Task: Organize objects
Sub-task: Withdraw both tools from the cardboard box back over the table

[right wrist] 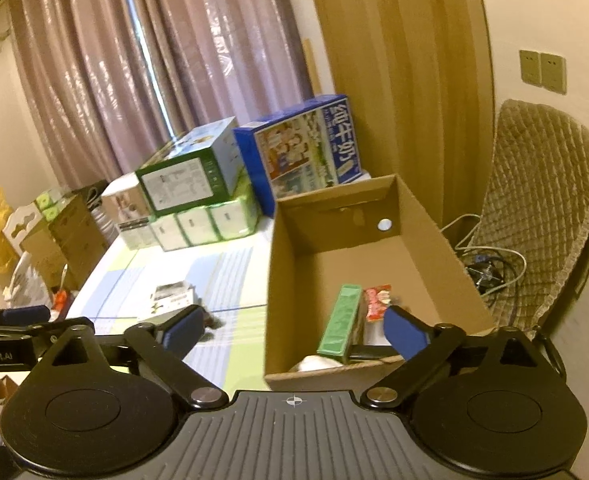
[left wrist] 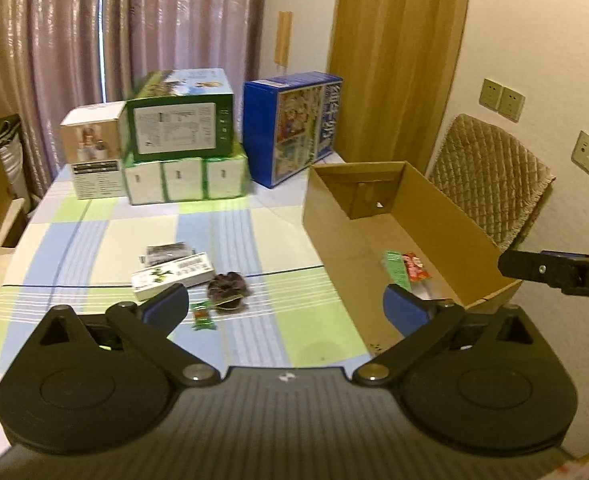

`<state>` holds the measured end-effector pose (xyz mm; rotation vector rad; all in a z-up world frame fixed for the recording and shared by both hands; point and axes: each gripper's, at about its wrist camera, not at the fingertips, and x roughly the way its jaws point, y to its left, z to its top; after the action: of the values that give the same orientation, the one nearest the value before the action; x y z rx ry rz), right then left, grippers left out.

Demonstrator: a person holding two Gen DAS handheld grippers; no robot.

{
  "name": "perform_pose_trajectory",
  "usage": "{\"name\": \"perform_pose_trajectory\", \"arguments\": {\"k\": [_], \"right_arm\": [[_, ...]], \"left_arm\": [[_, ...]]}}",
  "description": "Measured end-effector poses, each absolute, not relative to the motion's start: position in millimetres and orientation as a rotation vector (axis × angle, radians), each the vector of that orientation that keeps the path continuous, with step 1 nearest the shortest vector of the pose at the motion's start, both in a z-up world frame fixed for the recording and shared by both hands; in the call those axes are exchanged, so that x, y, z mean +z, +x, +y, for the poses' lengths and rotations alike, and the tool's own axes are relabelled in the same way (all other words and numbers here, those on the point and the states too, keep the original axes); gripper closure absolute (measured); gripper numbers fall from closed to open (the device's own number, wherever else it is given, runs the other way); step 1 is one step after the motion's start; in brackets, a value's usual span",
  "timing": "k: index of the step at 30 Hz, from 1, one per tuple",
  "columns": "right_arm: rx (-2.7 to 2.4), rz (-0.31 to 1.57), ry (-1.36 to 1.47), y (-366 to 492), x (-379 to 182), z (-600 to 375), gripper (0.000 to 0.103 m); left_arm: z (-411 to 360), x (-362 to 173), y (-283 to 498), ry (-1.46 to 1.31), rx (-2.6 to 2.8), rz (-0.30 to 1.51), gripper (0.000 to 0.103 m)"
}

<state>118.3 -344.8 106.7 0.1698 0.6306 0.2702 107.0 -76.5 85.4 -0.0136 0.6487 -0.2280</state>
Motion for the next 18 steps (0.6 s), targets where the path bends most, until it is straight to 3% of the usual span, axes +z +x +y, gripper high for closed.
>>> {"name": "perform_pose_trajectory", "arguments": {"k": [3, 18], "right_arm": [[0.282, 0.631, 0.154, 116, 106, -334, 0.002], [0.367, 0.637, 0.111, 106, 106, -283, 0.002]], "left_arm": [[-65, 87, 101, -0.014, -0.211, 0.654, 0.001], [3, 84, 77, -0.056, -0.099, 0.658, 0.001]]}}
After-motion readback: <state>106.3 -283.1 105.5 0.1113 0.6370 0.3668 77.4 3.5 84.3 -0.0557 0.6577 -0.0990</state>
